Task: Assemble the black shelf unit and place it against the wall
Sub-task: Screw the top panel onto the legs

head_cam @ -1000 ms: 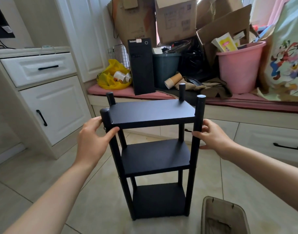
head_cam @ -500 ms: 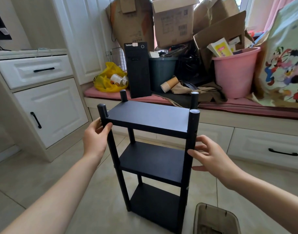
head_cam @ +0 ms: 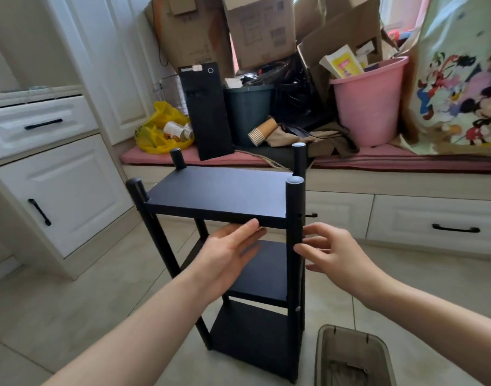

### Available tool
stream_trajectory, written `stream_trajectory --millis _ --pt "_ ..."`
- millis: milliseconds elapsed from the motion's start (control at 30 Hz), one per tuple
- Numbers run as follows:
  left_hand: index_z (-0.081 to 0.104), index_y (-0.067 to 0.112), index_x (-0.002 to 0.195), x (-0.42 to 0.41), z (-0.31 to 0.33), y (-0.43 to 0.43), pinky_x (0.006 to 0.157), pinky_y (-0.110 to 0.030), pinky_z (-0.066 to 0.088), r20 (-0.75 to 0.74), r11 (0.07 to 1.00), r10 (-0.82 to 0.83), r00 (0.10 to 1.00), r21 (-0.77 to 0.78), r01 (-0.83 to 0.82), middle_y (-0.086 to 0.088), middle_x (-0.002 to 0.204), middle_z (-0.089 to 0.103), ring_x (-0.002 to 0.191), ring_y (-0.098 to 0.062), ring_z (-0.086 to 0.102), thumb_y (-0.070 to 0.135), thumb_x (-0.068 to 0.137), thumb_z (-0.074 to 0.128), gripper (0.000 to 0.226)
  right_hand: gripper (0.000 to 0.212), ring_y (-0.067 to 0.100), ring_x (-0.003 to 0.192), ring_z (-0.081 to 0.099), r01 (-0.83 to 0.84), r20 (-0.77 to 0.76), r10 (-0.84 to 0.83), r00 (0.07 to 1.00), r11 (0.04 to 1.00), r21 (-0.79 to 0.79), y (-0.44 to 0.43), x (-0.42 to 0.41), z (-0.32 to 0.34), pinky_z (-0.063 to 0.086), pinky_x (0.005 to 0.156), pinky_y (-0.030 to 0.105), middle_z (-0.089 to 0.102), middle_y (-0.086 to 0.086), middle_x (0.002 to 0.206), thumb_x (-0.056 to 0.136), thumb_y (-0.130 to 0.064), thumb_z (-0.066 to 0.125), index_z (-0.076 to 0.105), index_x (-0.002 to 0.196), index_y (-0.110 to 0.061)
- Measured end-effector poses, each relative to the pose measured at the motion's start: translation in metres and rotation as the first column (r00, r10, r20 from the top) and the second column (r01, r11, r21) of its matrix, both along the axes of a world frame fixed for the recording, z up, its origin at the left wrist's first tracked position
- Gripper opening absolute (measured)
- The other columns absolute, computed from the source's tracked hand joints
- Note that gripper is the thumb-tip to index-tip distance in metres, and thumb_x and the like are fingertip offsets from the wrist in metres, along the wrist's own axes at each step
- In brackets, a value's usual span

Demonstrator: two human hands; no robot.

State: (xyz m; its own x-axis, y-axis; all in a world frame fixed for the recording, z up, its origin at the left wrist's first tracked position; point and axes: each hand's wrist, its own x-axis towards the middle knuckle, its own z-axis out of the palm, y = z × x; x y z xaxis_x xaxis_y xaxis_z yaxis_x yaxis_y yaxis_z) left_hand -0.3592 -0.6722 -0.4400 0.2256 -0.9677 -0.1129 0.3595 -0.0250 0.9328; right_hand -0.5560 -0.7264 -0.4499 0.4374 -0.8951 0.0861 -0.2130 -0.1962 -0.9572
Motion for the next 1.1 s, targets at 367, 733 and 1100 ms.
stream_trajectory --millis 367,733,1100 --pt "0.066 -0.005 0.119 -0.026 -0.008 -0.018 0.100 -0.037 0.054 0.063 0.972 -0.162 0.985 -0.159 0.171 -0.023 0.122 0.069 0.119 -0.035 0.065 0.011 0.093 0.060 0.031 0.014 0.001 0.088 0.070 0.022 -0.021 -0.024 1.000 0.997 -0.076 -0.002 -0.001 -0.006 0.059 0.087 0.034 0.075 -0.010 0.089 0.091 -0.022 0.069 0.066 0.089 -0.035" --pt "0.072 0.008 0.109 -0.034 -0.006 -0.020 0.092 -0.042 0.057 0.079 0.973 -0.125 0.989 -0.185 0.138 -0.014 0.111 0.073 0.113 -0.032 0.068 0.018 0.090 0.062 0.024 0.004 0.006 0.088 0.071 0.032 0.012 -0.032 0.999 0.999 -0.005 0.002 -0.005 -0.005 0.061 0.082 0.041 0.076 -0.005 0.088 0.092 -0.022 0.069 0.068 0.094 -0.025" --pt "0.071 0.007 0.108 -0.039 -0.006 -0.018 0.097 -0.043 0.054 0.046 0.971 -0.134 0.990 -0.193 0.140 -0.012 0.111 0.075 0.110 -0.028 0.070 0.017 0.085 0.064 0.026 0.016 0.009 0.092 0.073 -0.031 0.048 0.023 0.999 0.985 0.170 -0.005 -0.013 0.000 0.060 0.085 0.035 0.077 -0.001 0.094 0.088 -0.024 0.074 0.071 0.102 -0.017"
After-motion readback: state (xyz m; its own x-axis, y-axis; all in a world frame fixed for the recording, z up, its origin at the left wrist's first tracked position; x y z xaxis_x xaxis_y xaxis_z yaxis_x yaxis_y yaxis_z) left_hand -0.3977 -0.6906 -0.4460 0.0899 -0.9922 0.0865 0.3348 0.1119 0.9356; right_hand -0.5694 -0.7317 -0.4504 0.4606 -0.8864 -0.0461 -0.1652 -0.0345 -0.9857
